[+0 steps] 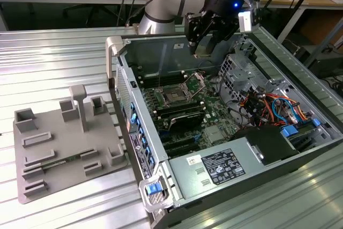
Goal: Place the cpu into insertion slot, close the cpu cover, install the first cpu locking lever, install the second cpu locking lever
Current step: 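Place the cpu into insertion slot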
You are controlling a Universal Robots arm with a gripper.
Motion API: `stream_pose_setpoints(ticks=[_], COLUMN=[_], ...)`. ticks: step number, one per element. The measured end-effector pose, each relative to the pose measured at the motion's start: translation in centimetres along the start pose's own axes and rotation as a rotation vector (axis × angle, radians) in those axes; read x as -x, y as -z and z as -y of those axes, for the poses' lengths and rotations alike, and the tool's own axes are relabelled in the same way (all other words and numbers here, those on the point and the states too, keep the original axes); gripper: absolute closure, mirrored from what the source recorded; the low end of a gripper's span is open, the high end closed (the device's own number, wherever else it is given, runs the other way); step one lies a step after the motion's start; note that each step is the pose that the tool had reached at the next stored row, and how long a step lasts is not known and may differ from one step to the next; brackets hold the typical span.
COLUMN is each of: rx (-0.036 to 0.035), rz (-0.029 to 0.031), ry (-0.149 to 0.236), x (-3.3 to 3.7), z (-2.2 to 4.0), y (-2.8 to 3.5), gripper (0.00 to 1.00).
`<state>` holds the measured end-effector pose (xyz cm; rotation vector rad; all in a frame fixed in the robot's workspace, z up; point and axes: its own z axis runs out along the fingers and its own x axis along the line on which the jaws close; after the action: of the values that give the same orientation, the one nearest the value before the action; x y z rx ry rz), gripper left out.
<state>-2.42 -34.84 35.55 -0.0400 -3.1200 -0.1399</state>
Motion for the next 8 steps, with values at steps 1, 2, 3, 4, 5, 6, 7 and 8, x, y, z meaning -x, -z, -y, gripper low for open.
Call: stream_pose_setpoints(ticks=[1, 2, 3, 4, 5, 6, 7, 8], rx=[0.0001, 0.0001, 0.0000, 0.0000, 0.0000, 0.0000, 0.0000, 0.0000], rz=[0.0000, 0.0000, 0.0000, 0.0000, 0.0000, 0.0000, 0.0000, 0.0000], ry=[0.000, 0.000, 0.000, 0.000, 0.000, 0.000, 0.000, 0.000], x=[0.00, 0.00, 0.00, 0.00, 0.00, 0.00, 0.00, 0.01], z=[0.00, 0.00, 0.01, 0.01, 0.01, 0.01, 0.01, 0.02], y=[-0.02, -0.06, -0.07, -0.10, -0.12, -0.14, -0.17, -0.19], gripper=[0.45, 0.45, 0.45, 0.45, 0.45, 0.45, 0.45, 0.45])
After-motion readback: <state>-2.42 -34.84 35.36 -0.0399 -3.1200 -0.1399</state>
